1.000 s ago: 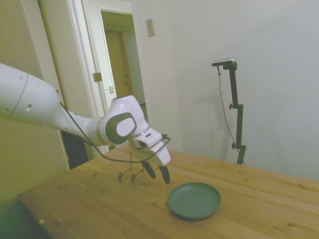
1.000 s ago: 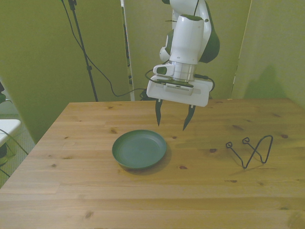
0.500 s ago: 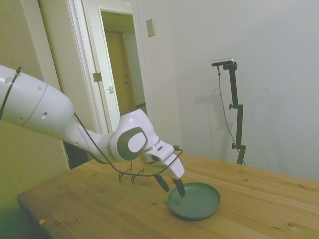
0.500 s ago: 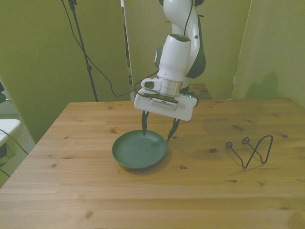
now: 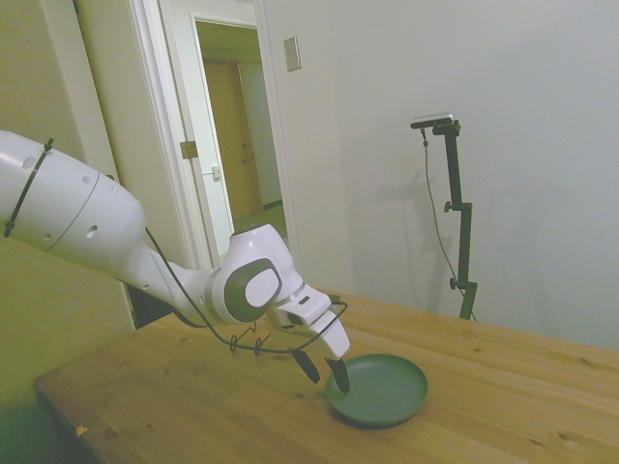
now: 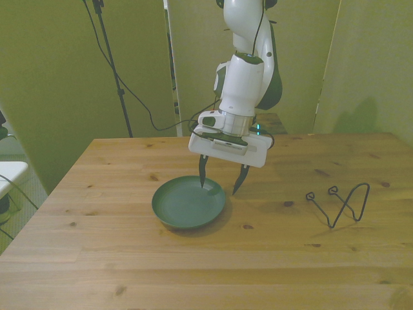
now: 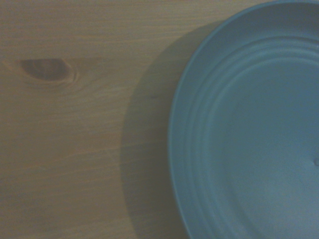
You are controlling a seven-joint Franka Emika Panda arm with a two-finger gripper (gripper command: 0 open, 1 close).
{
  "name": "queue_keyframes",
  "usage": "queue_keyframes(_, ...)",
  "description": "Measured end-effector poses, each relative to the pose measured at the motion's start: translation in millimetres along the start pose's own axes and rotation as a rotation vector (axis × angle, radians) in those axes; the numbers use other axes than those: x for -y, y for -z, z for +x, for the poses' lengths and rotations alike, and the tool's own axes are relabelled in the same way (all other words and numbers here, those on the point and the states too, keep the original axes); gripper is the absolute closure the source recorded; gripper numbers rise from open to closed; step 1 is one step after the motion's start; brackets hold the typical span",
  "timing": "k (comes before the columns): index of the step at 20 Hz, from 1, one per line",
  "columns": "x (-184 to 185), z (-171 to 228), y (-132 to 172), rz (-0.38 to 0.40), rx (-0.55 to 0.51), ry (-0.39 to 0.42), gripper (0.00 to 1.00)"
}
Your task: Load the plate
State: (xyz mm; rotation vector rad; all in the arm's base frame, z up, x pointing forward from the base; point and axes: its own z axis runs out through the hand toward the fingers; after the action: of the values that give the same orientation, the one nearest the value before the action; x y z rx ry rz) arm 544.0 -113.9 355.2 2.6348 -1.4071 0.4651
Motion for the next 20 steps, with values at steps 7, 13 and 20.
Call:
queue_keyframes(7, 4.3, -1.0, -7.4, 0.0, 0.014, -0.03, 1.0)
queue_keyframes(13, 5.4, 0.4, -8.9, 0.009, 0.031, -0.052, 1.0)
queue_keyframes(20, 5.5, 3.0, -7.3, 0.027, 0.05, -0.058, 1.0)
